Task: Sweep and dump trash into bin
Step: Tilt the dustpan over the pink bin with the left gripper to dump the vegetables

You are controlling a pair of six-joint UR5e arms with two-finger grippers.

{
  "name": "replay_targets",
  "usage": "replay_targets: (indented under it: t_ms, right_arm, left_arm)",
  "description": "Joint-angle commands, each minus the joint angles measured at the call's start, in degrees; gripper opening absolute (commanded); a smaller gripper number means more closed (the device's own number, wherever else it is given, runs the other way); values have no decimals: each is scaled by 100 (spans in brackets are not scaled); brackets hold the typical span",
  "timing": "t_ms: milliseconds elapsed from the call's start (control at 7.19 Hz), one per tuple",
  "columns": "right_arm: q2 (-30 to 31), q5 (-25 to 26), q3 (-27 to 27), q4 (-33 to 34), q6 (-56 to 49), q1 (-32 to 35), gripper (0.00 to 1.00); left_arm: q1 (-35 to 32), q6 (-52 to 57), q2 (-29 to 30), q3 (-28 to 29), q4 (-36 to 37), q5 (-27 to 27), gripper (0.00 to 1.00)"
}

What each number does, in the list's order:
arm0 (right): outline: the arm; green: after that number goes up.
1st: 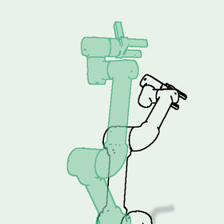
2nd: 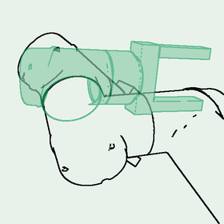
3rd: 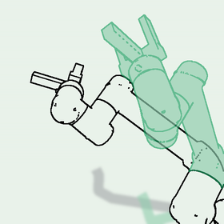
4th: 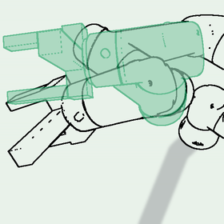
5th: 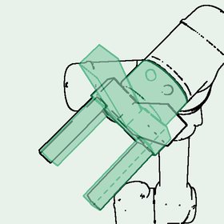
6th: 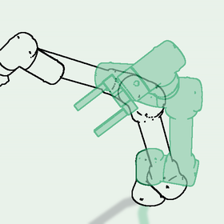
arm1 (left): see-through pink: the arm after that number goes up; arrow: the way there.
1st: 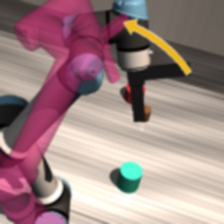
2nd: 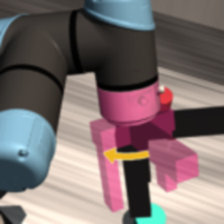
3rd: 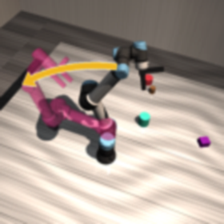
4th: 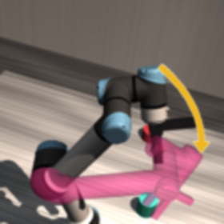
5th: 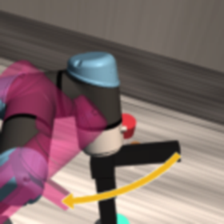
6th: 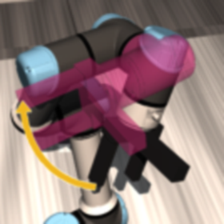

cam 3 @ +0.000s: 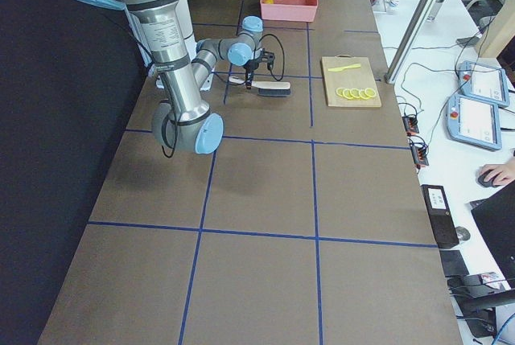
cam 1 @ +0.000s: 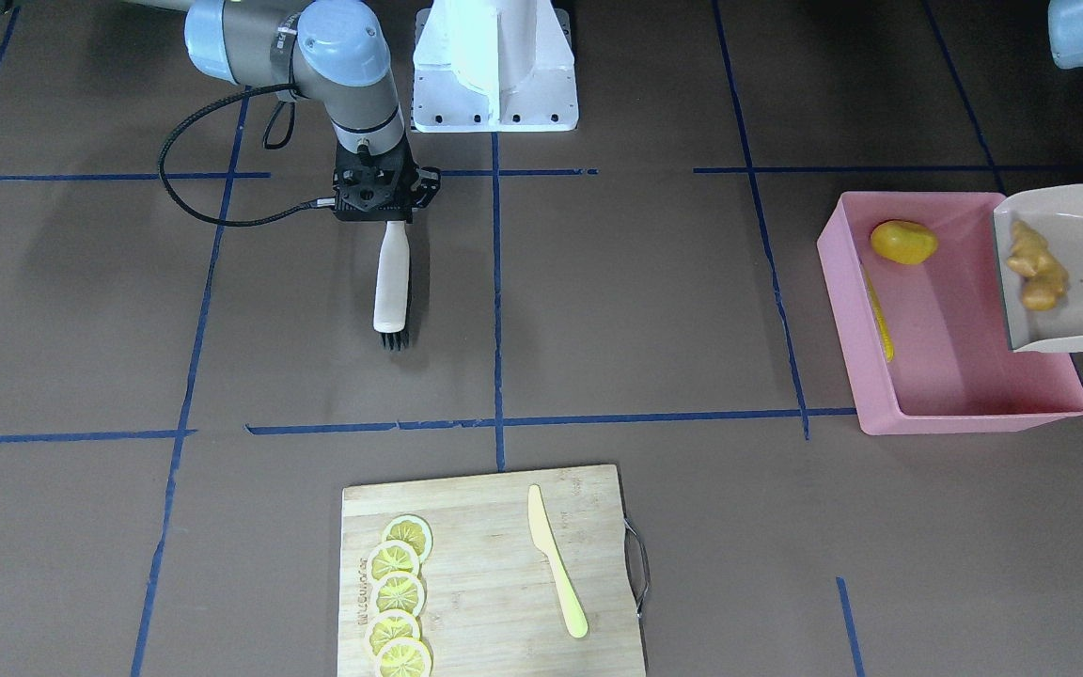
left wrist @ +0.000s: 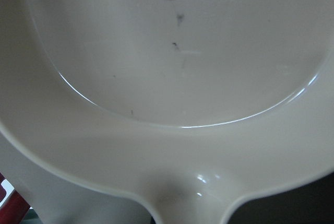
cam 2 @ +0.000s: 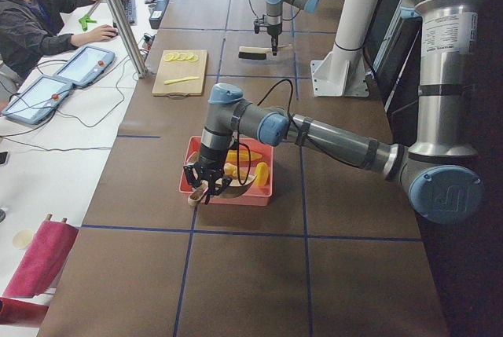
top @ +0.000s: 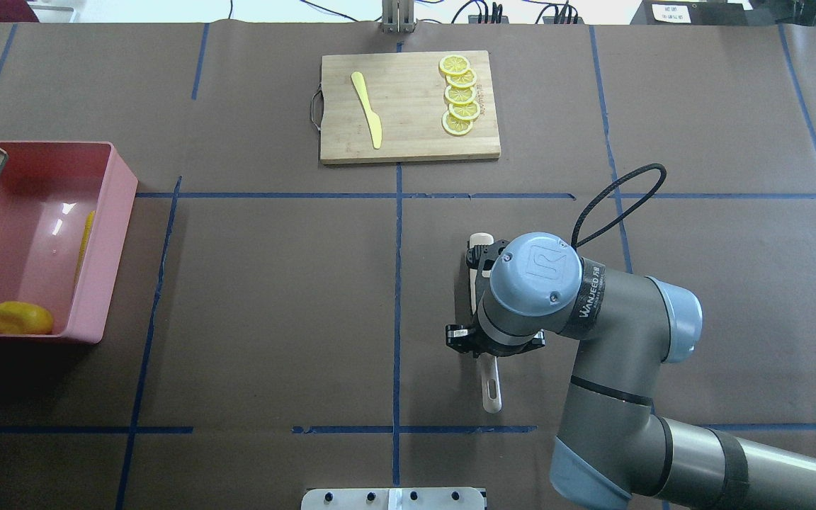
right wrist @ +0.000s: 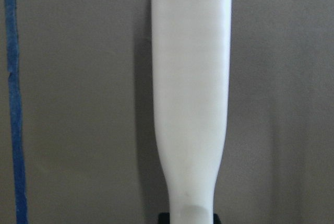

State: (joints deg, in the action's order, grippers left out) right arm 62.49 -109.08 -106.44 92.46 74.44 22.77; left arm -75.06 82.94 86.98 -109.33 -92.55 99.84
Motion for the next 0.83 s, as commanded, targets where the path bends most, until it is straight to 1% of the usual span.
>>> replay_targets:
  t_ms: [0,278,417,695]
  right_arm:
    - [0,0,0,0,0,-1,0]
    - [0,0,-9,0,0,-1,0]
    - [0,0,-9,0,0,-1,0]
    - [-9,0,-9,0,0,-9,0]
  left_arm:
    - [0,64,4,0,0,-132,0]
    - [9,73,3,0,0,-158,0]
    - [17,186,38,-18,0,-480,0]
    - [17,205,74,-26,0,-589,0]
